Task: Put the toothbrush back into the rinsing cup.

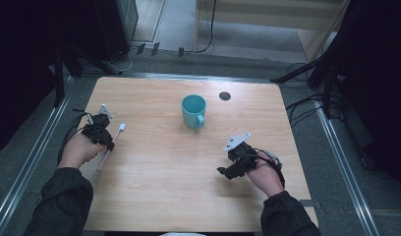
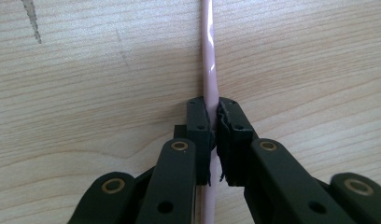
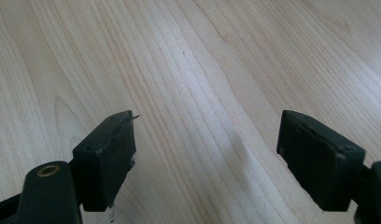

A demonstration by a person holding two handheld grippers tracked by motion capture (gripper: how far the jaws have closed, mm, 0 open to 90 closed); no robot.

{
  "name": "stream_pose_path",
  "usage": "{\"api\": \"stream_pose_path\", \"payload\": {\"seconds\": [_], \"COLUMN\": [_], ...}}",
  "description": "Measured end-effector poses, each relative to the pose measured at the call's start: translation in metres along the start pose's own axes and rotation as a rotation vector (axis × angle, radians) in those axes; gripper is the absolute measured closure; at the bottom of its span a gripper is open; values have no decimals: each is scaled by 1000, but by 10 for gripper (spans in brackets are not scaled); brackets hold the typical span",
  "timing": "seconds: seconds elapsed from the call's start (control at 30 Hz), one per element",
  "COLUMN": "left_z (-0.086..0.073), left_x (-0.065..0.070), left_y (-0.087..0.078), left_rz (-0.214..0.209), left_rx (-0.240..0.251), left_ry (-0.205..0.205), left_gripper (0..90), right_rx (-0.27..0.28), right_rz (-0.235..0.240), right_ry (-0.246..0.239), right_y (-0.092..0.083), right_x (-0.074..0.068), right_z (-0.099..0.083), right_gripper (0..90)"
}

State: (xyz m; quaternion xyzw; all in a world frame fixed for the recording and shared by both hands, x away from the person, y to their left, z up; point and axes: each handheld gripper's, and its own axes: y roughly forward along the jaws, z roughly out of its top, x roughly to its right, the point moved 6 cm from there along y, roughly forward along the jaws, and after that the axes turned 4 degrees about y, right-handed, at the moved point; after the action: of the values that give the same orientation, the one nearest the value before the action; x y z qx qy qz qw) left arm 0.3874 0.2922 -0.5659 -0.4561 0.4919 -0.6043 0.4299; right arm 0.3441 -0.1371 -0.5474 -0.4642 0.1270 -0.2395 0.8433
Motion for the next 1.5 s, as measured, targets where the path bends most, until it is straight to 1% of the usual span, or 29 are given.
{"api": "stream_pose_path", "payload": {"seconds": [0.03,0.07,0.13,0.17,0.3,0.33,0.37,0.43,0.47,0.53,0.67,0.73,0.77,0.87,0.9,0.93,0.97,1.0,1.03,1.07,1.1,1.13,1.17,1.23,1.27,1.33,1.5], "left_z": [0,-1,-1,-2,-2,-2,-2,-3,-3,-4,-4,-4,-3,-3,-2,-2,-1,-1,0,1,1,2,3,4,4,5,8], "left_x": [-1,-1,-2,-3,-2,-3,-2,-1,-1,0,0,0,1,2,3,4,4,5,7,8,9,10,12,16,16,20,31], "left_y": [0,0,-1,-1,-7,-8,-10,-14,-17,-22,-30,-33,-34,-39,-41,-43,-44,-46,-48,-50,-52,-53,-54,-56,-57,-59,-66], "left_rz": [-15,-22,-22,-29,-60,-63,-75,-108,-121,-125,-138,-138,-135,-131,-123,-124,-123,-117,-117,-115,-105,-103,-102,-87,-82,-71,-82], "left_rx": [2,5,5,6,35,41,47,71,75,101,142,161,178,205,224,237,240,259,279,287,302,322,331,363,361,389,447], "left_ry": [3,-5,-5,-6,-19,-16,-20,-22,-18,-22,-15,-10,-10,7,13,16,20,27,21,26,42,44,44,62,70,77,86], "left_gripper": [841,842,842,842,842,842,842,842,841,841,841,841,841,841,841,841,841,841,841,841,841,840,840,838,838,839,839], "right_rx": [0,-1,-1,-1,-1,-2,-4,-6,-7,-7,-12,-11,-12,-12,-12,-12,-13,-13,-12,-12,-12,-10,-11,-9,-10,-9,-9], "right_rz": [1,2,3,3,5,5,6,4,6,7,9,11,13,14,15,15,15,16,16,15,16,15,15,15,16,16,17], "right_ry": [4,5,1,1,0,-1,0,-1,-1,-3,-7,-9,-9,-10,-10,-10,-10,-10,-10,-11,-11,-12,-12,-12,-13,-15,-16], "right_y": [0,0,0,0,0,0,0,1,1,0,1,1,1,1,1,1,1,1,1,1,1,1,1,1,1,1,1], "right_x": [0,0,0,0,0,0,0,0,-1,-1,-1,-2,-2,-2,-2,-2,-2,-2,-2,-2,-2,-2,-1,-1,-1,-1,-1], "right_z": [0,0,0,0,0,0,0,0,-1,-1,-1,-1,-1,0,0,0,0,0,0,0,0,0,0,0,0,0,0], "right_gripper": [197,198,198,198,198,198,198,198,198,198,198,198,198,198,198,198,198,197,198,198,198,198,198,198,198,198,197]}}
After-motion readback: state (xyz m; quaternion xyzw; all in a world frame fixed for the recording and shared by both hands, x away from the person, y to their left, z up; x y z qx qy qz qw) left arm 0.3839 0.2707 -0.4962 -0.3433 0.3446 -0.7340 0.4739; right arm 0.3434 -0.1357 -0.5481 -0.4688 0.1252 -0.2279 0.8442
